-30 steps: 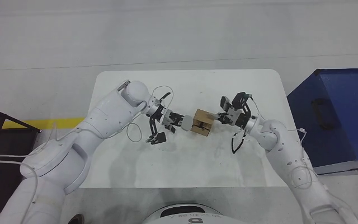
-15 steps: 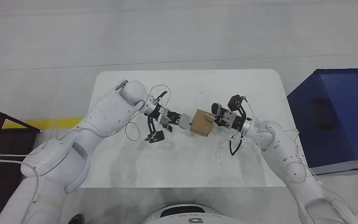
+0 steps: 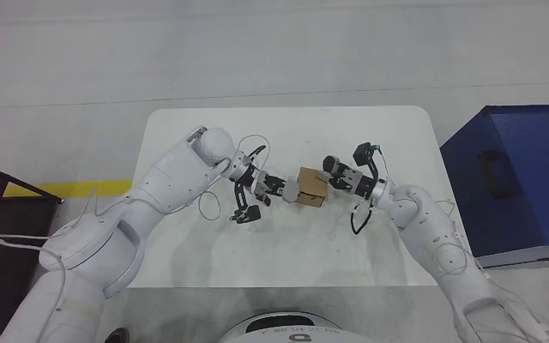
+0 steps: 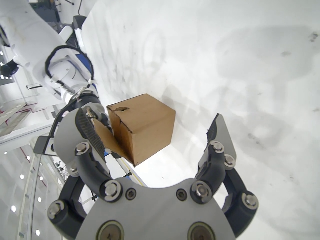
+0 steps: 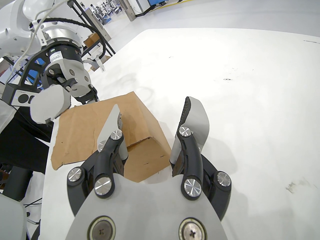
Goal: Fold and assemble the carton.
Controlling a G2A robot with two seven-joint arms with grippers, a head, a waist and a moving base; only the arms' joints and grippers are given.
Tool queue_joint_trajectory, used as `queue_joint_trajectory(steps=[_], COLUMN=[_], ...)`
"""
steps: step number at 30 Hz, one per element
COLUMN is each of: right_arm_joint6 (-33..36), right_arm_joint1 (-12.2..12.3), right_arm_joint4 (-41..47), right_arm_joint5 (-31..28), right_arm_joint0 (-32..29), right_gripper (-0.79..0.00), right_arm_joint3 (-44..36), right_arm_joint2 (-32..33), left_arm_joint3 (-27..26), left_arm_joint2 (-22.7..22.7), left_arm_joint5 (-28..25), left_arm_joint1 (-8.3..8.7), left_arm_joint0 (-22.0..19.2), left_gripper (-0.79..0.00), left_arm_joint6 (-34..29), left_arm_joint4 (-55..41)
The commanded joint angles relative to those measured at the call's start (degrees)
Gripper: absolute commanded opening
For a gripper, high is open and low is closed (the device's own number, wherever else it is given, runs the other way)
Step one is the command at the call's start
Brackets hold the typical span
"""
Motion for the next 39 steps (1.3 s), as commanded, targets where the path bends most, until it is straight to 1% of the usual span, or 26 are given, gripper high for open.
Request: queue_joint_trajectory(steps=[1,2,4,5,7,8,9,11,14,16,18,19,21,23,27,32,39], right_arm_joint6=[-0.3,-0.5,-0.9,-1.0,-1.2,-1.3,-1.5,-1.9,-2.9,-3.6,-4.1,-4.4,-5.0,-5.7,-7.4,-9.2,-10.7], right_arm_joint1=[0.0,-0.1,-0.1,-0.1,-0.2,-0.2,-0.2,-0.3,-0.4,-0.4,-0.5,-0.6,-0.6,-0.6,-0.5,-0.5,-0.7], right_arm_joint4=[-0.1,-0.3,-0.4,-0.5,-0.6,-0.7,-0.9,-1.1,-2.3,-2.9,-3.3,-3.4,-3.9,-4.6,-6.4,-8.8,-10.3], right_arm_joint5=[0.2,0.3,0.4,0.4,0.3,0.2,0.2,0.2,0.2,0.0,-0.1,-0.1,-0.1,0.0,0.9,2.8,4.5], right_arm_joint0=[0.0,-0.1,-0.1,-0.1,-0.1,-0.1,-0.2,-0.2,-0.4,-0.5,-0.5,-0.5,-0.6,-0.7,-1.2,-2.0,-2.3], right_gripper=[-0.308,-0.314,-0.317,-0.320,-0.332,-0.339,-0.345,-0.354,-0.369,-0.363,-0.360,-0.357,-0.354,-0.351,-0.360,-0.394,-0.366], right_arm_joint3=[0.0,0.0,0.0,0.0,0.0,0.0,0.1,0.1,-0.1,0.0,0.2,0.3,0.4,0.4,-0.1,-1.0,-1.4], right_arm_joint2=[0.0,0.0,0.0,0.0,0.0,0.0,0.0,-0.1,-0.2,-0.4,-0.5,-0.5,-0.5,-0.4,0.1,0.5,0.5], left_arm_joint3=[1.4,2.5,5.0,6.3,8.1,8.6,9.0,8.2,4.5,4.7,6.2,6.5,8.4,9.4,9.2,8.6,7.1], left_arm_joint2=[-1.7,-2.8,-4.4,-4.7,-5.4,-6.0,-6.1,-4.6,-0.5,1.6,2.6,3.1,3.8,4.0,4.8,5.2,4.7], left_arm_joint5=[0.2,-0.3,-4.6,-8.4,-15.0,-18.6,-20.8,-23.8,-27.5,-30.7,-33.1,-33.7,-34.1,-32.5,-31.5,-31.0,-29.0], left_arm_joint1=[0.20,0.34,0.60,0.66,0.60,0.50,0.37,0.14,0.13,0.46,0.53,0.45,0.29,-0.10,-0.81,-1.24,-1.97], left_arm_joint0=[0.2,0.3,0.4,0.4,0.3,0.8,1.6,2.9,4.6,4.0,3.0,2.8,1.4,0.8,0.4,0.7,1.9], left_gripper=[0.000,0.000,0.000,0.000,0.000,0.000,0.000,0.000,0.000,0.000,0.000,0.000,0.000,0.000,0.000,0.000,0.000], left_arm_joint6=[2.7,4.6,8.6,10.2,11.1,12.0,11.0,8.1,4.3,1.1,-1.3,-1.9,-2.9,-4.1,-3.5,-1.5,-4.3], left_arm_joint4=[-5.2,-8.3,-13.8,-15.7,-19.1,-22.4,-25.6,-31.5,-42.4,-48.4,-51.2,-52.2,-50.4,-48.8,-45.8,-44.3,-44.2])
